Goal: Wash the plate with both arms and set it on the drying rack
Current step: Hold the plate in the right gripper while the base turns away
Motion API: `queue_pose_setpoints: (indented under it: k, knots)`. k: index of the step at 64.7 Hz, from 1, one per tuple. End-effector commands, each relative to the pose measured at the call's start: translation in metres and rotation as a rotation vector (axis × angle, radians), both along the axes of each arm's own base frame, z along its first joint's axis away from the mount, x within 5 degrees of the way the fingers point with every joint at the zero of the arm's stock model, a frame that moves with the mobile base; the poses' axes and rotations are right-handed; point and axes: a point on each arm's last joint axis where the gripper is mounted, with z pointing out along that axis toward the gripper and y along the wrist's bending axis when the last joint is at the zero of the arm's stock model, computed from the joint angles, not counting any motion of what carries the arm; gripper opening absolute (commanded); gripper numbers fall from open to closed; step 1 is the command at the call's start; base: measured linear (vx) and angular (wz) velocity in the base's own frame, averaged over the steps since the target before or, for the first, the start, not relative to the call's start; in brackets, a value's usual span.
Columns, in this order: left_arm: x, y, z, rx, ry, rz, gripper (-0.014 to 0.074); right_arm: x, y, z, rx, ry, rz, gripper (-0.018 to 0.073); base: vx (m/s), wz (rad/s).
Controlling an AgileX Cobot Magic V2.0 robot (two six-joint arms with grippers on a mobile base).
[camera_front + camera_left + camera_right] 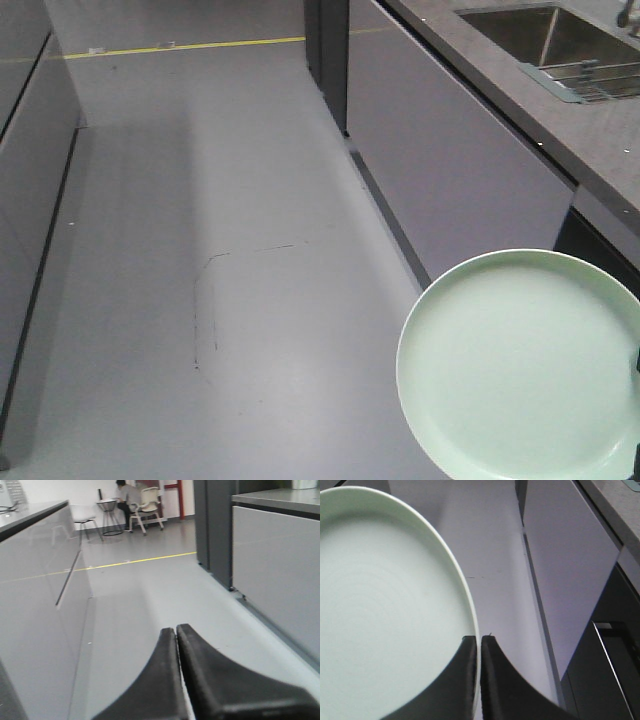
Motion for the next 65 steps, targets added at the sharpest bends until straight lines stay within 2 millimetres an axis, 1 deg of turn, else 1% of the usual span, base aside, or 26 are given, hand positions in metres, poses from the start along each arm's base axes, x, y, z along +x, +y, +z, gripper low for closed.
queue_pose_setpoints:
  k: [1, 35, 65]
  knots:
    - [-0.0016, -0.002, 0.016, 0.011, -0.107, -0.021, -0.0006, 0.0028, -0.002, 0.0141, 0.014, -0.086, -0.03, -0.0001, 0.09, 0.43]
    - [-0.0016, -0.002, 0.016, 0.011, -0.107, -0.021, -0.0006, 0.0028, -0.002, 0.0141, 0.014, -0.086, -0.03, -0.0001, 0.12, 0.38]
    - [-0.0016, -0.002, 0.016, 0.011, -0.107, -0.021, -0.0006, 0.0028, -0.002, 0.0141, 0.014, -0.086, -0.03, -0.0001, 0.15, 0.25]
